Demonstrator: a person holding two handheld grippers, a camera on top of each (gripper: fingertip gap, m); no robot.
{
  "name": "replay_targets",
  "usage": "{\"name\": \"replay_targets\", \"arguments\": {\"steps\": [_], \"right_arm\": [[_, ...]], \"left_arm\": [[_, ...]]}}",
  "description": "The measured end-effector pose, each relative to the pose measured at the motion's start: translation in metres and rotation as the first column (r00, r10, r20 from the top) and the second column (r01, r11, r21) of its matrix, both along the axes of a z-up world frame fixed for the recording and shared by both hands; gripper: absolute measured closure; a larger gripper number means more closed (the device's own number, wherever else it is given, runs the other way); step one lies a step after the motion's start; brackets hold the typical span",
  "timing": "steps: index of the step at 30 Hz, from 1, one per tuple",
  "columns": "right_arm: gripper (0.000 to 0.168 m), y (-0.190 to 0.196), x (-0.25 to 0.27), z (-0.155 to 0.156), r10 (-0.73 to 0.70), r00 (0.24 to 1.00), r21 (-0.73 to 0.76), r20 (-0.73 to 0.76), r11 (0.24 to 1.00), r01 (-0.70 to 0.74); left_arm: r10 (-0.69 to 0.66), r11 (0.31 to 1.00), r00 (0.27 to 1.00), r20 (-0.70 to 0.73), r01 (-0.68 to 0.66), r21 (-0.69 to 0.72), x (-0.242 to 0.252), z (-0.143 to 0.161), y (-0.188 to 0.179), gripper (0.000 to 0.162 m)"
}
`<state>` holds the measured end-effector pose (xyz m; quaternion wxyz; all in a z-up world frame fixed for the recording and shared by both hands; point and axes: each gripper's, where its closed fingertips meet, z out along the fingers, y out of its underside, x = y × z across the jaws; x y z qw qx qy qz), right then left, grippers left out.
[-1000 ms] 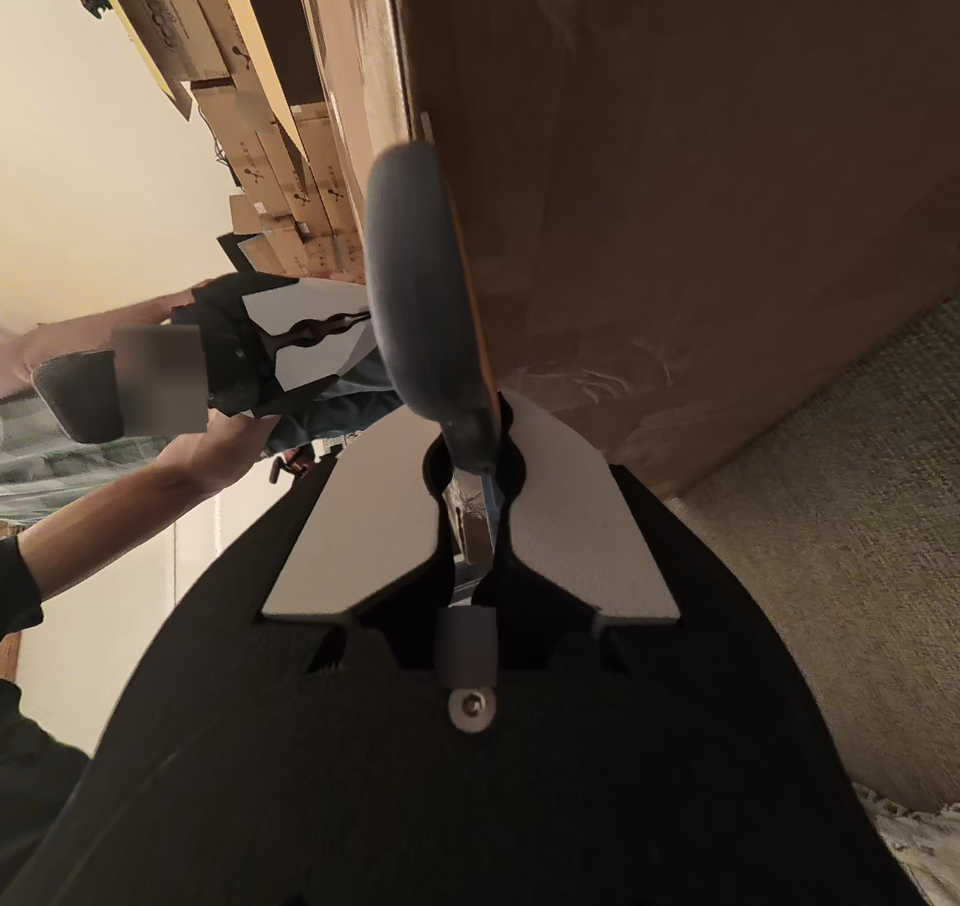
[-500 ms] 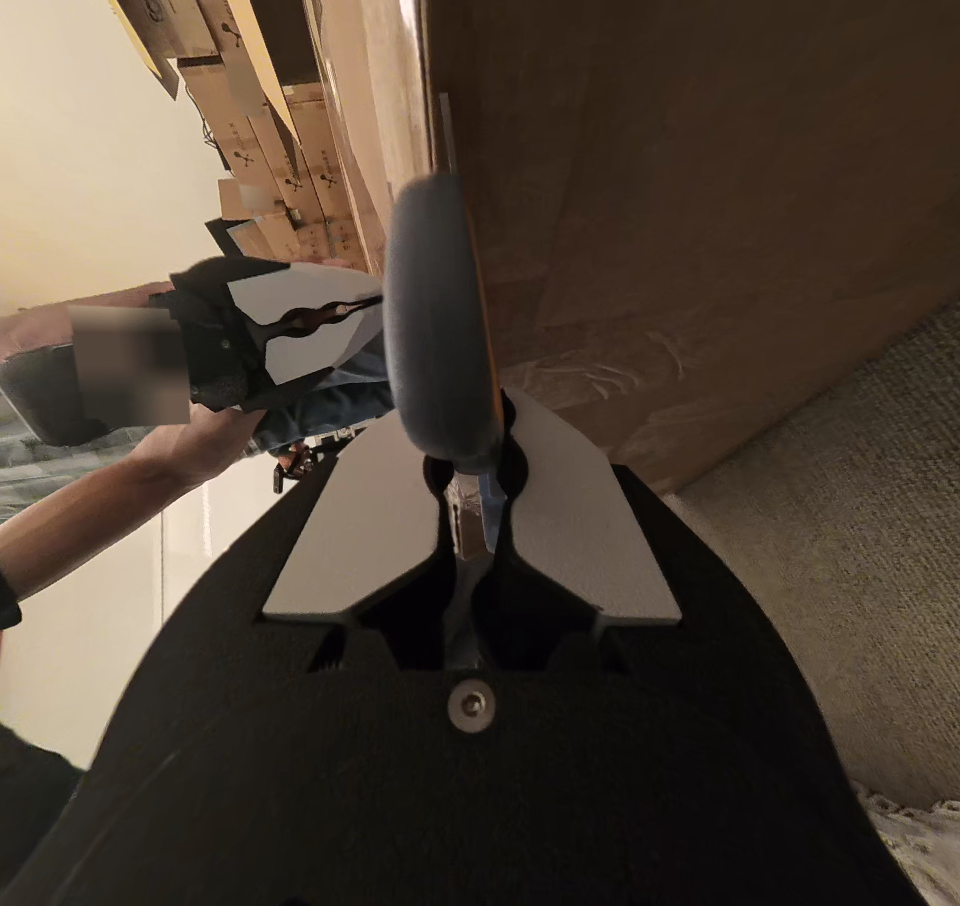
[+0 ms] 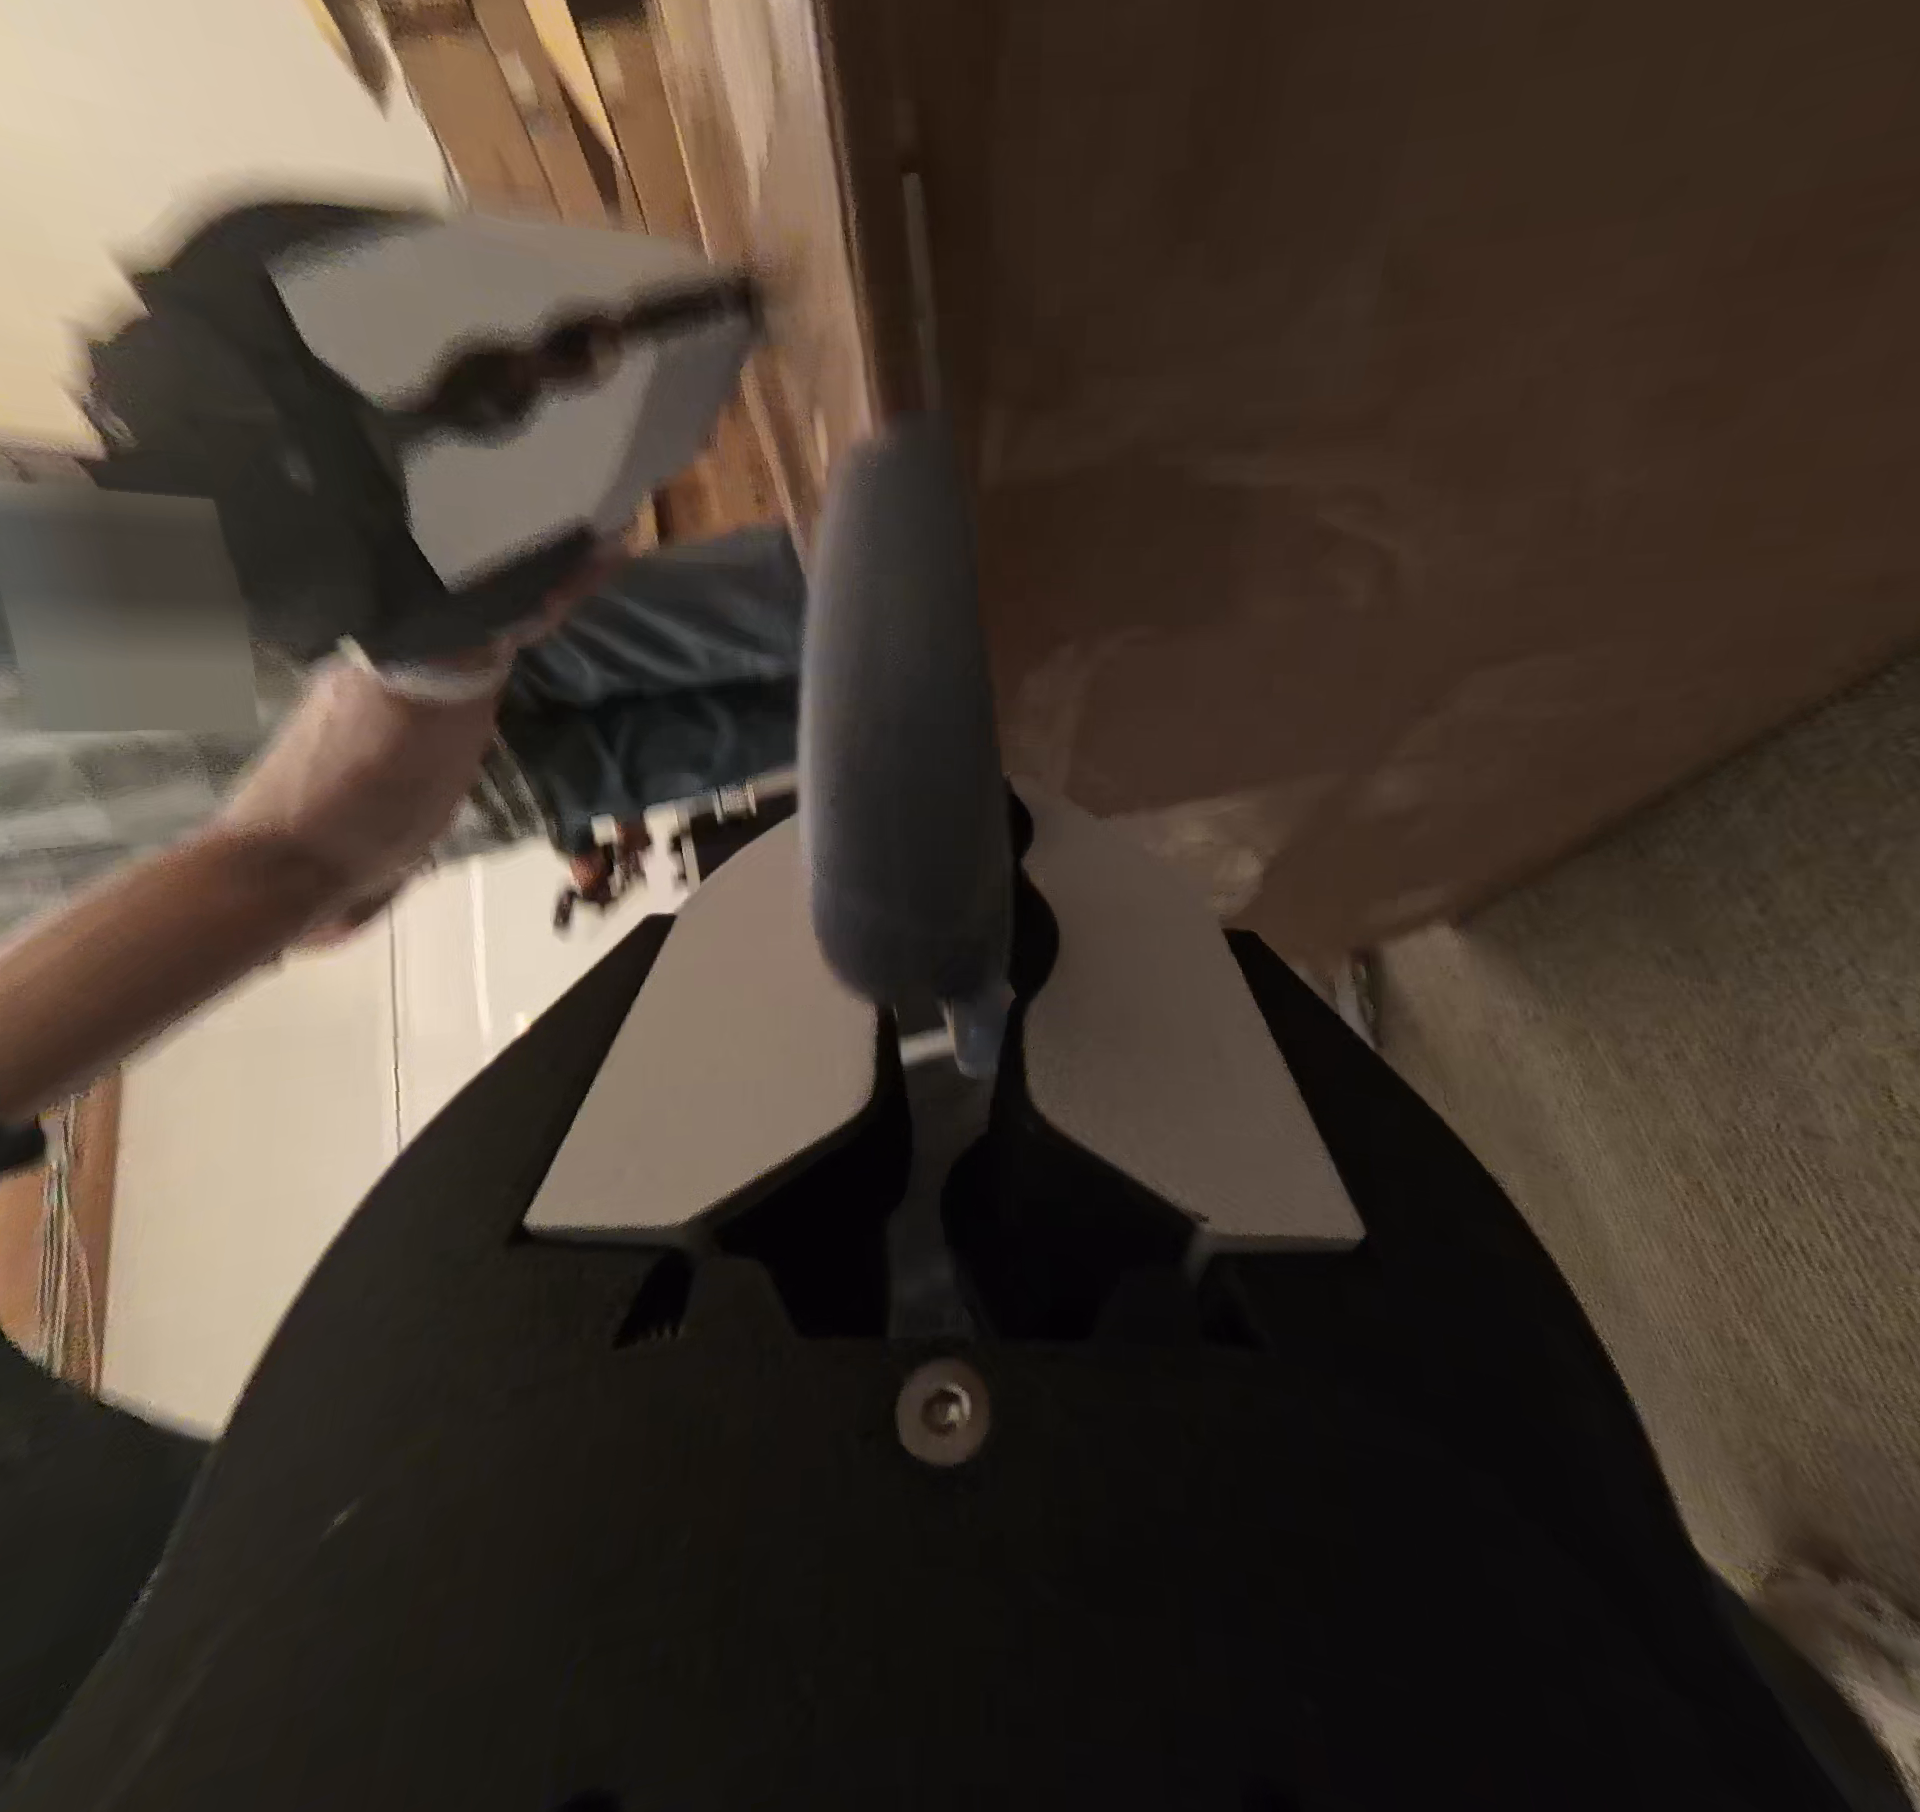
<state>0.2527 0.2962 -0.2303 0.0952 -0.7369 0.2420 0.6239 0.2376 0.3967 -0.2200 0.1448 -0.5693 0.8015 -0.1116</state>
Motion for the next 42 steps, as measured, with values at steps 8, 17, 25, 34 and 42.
{"name": "replay_targets", "arguments": {"steps": [8,17,25,34,42], "right_arm": [[0.155,-0.039,-0.064,-0.01,0.114,0.993,0.019,0.03,0.993,-0.114],[0.156,-0.053,-0.049,0.005,-0.313,0.95,0.094,0.02,0.946,0.31],[0.155,-0.075,-0.052,0.028,-0.569,0.821,0.114,0.049,0.819,0.562],[0.156,-0.023,-0.026,0.07,-0.624,0.776,0.187,0.098,0.777,0.601],[0.156,0.163,0.0,0.069,-0.227,0.886,0.231,0.404,0.963,0.142]], "left_arm": [[-0.007,1.0,1.0,-0.015,0.007,0.014,0.0,0.0,0.0,0.162],[0.051,0.999,0.998,0.035,-0.05,-0.016,0.0,0.001,-0.001,0.162],[0.06,0.998,0.996,0.065,-0.059,-0.021,0.0,0.001,-0.001,0.162],[0.178,0.983,0.966,0.185,-0.184,0.015,-0.018,0.041,0.021,0.162],[0.68,0.729,0.713,0.171,-0.634,-0.257,-0.226,0.1,0.012,0.162]]}}
